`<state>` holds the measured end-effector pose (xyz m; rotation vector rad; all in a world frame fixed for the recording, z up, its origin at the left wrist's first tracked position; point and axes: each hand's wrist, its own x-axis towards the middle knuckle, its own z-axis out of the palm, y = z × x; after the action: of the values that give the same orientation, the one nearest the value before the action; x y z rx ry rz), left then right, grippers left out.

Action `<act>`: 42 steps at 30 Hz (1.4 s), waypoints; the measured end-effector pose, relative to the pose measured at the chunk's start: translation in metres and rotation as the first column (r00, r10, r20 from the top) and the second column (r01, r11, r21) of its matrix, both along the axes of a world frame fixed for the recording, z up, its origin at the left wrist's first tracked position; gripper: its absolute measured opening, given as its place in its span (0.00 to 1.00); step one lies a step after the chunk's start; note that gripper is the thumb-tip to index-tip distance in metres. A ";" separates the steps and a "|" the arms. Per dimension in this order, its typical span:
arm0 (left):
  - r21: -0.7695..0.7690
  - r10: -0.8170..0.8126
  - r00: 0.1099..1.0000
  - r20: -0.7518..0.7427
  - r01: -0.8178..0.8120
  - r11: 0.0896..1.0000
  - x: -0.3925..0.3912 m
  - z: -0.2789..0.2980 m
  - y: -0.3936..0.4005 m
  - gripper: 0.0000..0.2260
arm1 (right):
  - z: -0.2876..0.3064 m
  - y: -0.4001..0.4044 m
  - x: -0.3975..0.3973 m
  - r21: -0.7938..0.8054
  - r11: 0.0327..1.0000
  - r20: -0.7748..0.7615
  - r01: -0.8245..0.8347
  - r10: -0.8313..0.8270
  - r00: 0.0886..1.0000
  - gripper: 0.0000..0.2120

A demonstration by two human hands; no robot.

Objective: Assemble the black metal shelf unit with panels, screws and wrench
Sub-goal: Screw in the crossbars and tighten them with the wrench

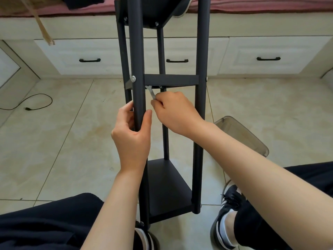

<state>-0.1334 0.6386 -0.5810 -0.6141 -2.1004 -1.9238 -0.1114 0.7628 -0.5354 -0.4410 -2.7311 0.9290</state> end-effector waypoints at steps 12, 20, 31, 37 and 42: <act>-0.010 -0.005 1.000 -0.009 0.005 1.000 0.000 -0.001 0.002 0.14 | -0.010 0.001 -0.008 0.128 0.992 -0.107 0.019 -0.005 0.994 0.15; -0.018 -0.006 1.000 -0.019 0.006 1.000 -0.002 -0.001 0.001 0.13 | -0.029 -0.005 -0.023 0.157 0.985 -0.251 0.070 -0.028 0.968 0.13; -0.027 -0.002 1.000 -0.029 0.001 1.000 -0.002 -0.003 -0.001 0.13 | -0.040 -0.013 -0.039 0.045 0.991 -0.404 0.123 -0.094 0.910 0.11; -0.024 -0.019 0.999 -0.036 0.019 1.000 -0.003 -0.006 0.000 0.14 | -0.041 -0.010 -0.044 -0.018 0.996 -0.344 0.083 -0.084 0.935 0.11; -0.041 -0.028 0.998 -0.057 0.026 0.999 -0.003 -0.006 0.001 0.13 | -0.036 -0.007 -0.024 -0.034 0.998 -0.244 0.054 -0.061 0.968 0.12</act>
<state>-0.1361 0.6398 -0.5871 -0.7013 -2.1102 -1.8593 -0.1357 0.7554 -0.5718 -0.3799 -2.4732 0.9395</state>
